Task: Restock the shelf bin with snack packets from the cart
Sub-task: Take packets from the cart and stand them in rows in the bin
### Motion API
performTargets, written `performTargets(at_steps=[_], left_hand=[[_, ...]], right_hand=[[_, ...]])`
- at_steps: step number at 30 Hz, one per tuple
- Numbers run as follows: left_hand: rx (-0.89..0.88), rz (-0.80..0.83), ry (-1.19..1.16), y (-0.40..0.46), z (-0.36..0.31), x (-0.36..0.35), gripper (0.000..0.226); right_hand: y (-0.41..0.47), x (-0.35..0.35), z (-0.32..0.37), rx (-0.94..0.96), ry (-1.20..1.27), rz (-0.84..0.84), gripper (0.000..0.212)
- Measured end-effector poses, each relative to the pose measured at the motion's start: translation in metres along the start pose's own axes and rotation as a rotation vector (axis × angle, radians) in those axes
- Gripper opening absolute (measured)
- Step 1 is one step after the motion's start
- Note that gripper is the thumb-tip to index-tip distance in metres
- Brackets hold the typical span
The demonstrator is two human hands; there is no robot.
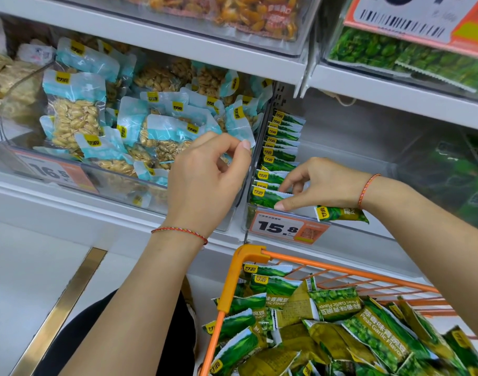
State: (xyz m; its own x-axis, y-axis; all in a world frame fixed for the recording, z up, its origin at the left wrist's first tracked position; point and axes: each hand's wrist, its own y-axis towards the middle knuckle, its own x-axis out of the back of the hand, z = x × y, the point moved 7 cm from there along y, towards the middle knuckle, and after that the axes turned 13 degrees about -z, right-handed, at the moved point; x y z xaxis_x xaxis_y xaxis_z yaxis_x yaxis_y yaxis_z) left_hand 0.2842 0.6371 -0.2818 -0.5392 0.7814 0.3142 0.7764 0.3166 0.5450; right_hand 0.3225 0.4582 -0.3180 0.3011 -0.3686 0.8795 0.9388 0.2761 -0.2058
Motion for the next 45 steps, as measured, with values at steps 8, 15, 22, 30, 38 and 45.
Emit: performTargets(at_steps=[8,15,22,30,38,45], left_hand=[[0.001,0.001,-0.007,0.001,0.000,0.000,0.030],[-0.029,0.005,-0.005,-0.001,-0.002,-0.005,0.031],[0.006,0.019,-0.019,-0.002,-0.002,-0.007,0.031],[-0.019,0.036,0.010,-0.003,-0.002,-0.009,0.034],[0.003,0.036,0.026,-0.002,-0.002,-0.010,0.029],[-0.031,0.027,0.022,-0.003,-0.003,-0.009,0.028]], right_hand=[[0.010,-0.010,0.024,0.231,-0.382,-0.029,0.027],[0.020,-0.020,0.017,0.215,-0.307,-0.019,0.031],[0.007,0.027,-0.048,-0.286,0.319,-0.338,0.041],[-0.013,-0.018,-0.136,-0.809,0.355,-0.221,0.040],[-0.034,-0.023,-0.125,-0.707,0.620,0.198,0.045],[-0.055,-0.021,-0.115,-0.488,0.487,0.406,0.031]])
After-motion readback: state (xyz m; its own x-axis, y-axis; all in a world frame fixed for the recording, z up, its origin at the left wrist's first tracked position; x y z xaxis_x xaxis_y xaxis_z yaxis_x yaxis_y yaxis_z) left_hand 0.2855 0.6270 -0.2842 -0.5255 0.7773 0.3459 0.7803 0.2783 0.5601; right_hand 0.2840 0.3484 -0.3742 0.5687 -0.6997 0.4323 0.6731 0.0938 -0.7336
